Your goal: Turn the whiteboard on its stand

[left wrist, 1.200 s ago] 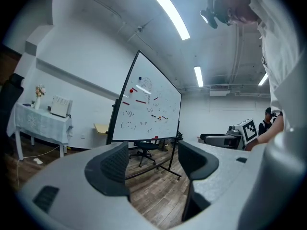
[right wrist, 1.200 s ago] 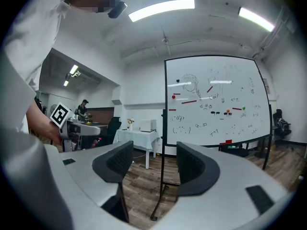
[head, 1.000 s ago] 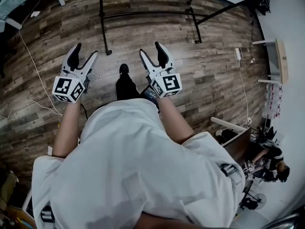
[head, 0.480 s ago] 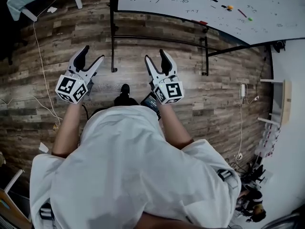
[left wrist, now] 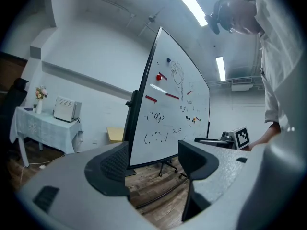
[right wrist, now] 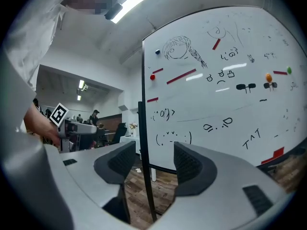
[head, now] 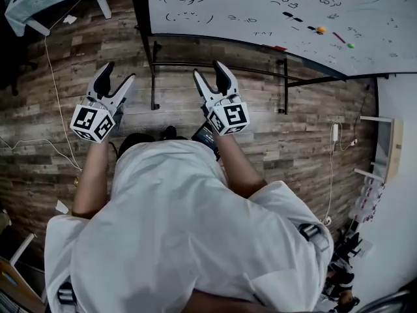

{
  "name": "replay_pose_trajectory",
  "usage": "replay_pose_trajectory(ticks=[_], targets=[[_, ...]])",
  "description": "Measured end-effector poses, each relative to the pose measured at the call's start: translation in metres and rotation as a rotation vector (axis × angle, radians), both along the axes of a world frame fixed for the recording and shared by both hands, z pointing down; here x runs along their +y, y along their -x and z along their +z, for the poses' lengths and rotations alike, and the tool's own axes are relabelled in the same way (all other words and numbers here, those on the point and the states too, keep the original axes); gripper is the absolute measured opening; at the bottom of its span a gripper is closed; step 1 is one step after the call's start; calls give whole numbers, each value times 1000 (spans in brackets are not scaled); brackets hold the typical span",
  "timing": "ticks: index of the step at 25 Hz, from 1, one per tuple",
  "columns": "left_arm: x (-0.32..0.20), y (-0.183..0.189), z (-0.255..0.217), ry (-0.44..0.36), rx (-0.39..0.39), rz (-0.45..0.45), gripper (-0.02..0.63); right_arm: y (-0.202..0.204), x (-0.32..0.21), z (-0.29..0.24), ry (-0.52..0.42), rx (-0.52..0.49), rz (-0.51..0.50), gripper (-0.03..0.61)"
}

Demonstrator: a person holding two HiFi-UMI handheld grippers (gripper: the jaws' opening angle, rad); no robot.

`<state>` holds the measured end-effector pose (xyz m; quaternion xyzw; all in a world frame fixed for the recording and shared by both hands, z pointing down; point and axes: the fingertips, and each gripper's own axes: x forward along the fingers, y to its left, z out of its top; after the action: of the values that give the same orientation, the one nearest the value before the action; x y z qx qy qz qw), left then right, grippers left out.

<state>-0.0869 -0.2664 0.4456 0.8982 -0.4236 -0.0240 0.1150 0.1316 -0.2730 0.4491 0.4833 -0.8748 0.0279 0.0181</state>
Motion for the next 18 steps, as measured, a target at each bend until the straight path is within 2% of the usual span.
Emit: replay_pose_trajectory(ticks=[5,9,14,18], targets=[[-54,7,-7,-19,5,41,307,12,-35,1,-2,4,6,241],[-101,11,-11,-32,20,94,307,11,-60,-1,3,23,65,239],[-148,6,-13,-45,7,208,307,7,-85,-11,-11,27,162,231],[-174,5,-16,-51,4,288,307,16,-93,-12,-19,34,195,227]])
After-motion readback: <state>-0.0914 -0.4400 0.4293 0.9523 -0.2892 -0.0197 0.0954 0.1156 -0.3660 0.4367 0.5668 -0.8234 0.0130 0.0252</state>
